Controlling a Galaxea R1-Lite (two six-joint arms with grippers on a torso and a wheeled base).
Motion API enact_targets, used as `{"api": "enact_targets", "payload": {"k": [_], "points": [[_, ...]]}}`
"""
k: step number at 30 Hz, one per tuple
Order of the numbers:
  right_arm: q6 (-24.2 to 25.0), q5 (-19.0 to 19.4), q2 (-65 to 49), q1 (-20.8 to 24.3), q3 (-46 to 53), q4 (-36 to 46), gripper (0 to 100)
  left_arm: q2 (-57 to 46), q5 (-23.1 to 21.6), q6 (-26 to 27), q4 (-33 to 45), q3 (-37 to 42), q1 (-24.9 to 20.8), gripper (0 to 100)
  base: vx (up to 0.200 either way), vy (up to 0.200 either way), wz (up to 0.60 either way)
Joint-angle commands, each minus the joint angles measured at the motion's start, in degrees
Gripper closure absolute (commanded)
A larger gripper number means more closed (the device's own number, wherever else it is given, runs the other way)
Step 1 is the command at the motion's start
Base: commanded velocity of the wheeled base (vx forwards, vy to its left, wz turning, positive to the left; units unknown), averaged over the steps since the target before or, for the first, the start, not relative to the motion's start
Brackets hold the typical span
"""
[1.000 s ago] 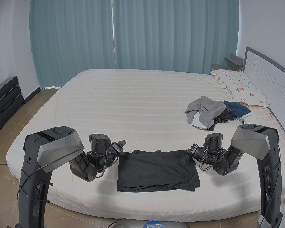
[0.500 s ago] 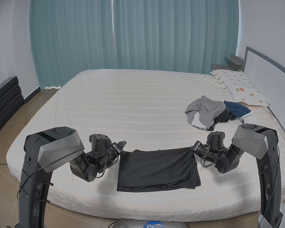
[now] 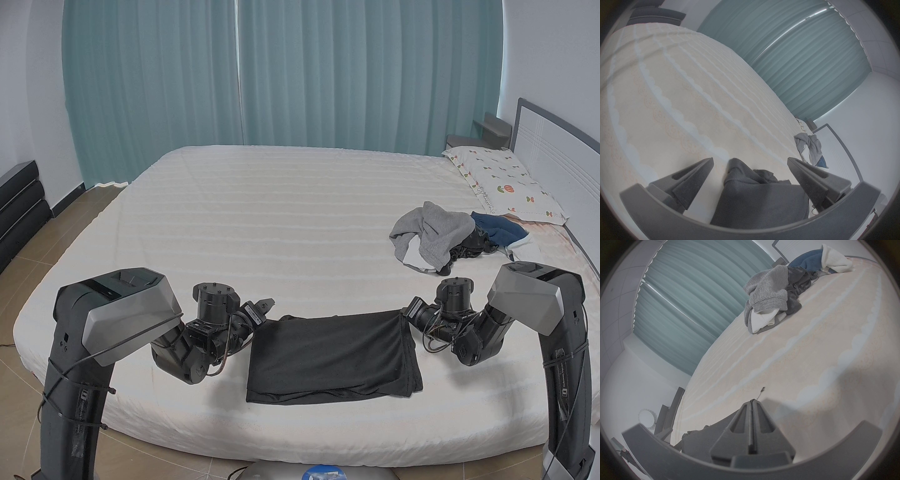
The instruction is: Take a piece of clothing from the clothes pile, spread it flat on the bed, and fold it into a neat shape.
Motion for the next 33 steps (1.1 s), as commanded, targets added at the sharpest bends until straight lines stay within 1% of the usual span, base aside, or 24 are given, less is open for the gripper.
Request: {"api": "enact_targets", "payload": {"k": [1, 9, 10, 16, 19, 25, 28, 33], "points": [[-0.01, 0.04, 0.07, 0.01, 0.18, -0.07, 100, 0.47, 0.03, 0.59, -0.13, 0.12, -0.79, 0, 0.000, 0.000, 0.00], [-0.01, 0.04, 0.07, 0.01, 0.27, -0.07, 100, 0.47, 0.21, 0.77, -0.22, 0.65, -1.32, 0, 0.000, 0.000, 0.00], [-0.01, 0.04, 0.07, 0.01, 0.27, -0.07, 100, 0.47, 0.56, 0.86, -0.22, 0.65, -1.32, 100, 0.000, 0.000, 0.00], [0.07, 0.04, 0.07, 0.01, 0.18, -0.07, 100, 1.08, 1.35, 1.21, -0.04, 0.21, -1.41, 100, 0.000, 0.000, 0.00], [0.07, 0.04, 0.07, 0.01, 0.27, -0.16, 100, 1.35, 3.37, 2.70, -0.22, 0.21, -1.41, 100, 0.000, 0.000, 0.00], [-0.01, -0.05, 0.07, 0.10, 0.80, -2.53, 100, 1.70, 4.16, 2.70, -0.83, -0.05, -1.67, 100, 0.000, 0.000, 0.00], [-0.01, -0.05, 0.16, 0.10, 0.80, -2.88, 100, 2.14, 5.31, 2.79, -1.01, -0.14, -1.67, 100, 0.000, 0.000, 0.00], [0.07, -0.05, 0.24, 0.10, 0.09, -2.97, 100, 2.58, 5.83, 2.79, -1.10, -1.11, -1.32, 100, 0.000, 0.000, 0.00]]}}
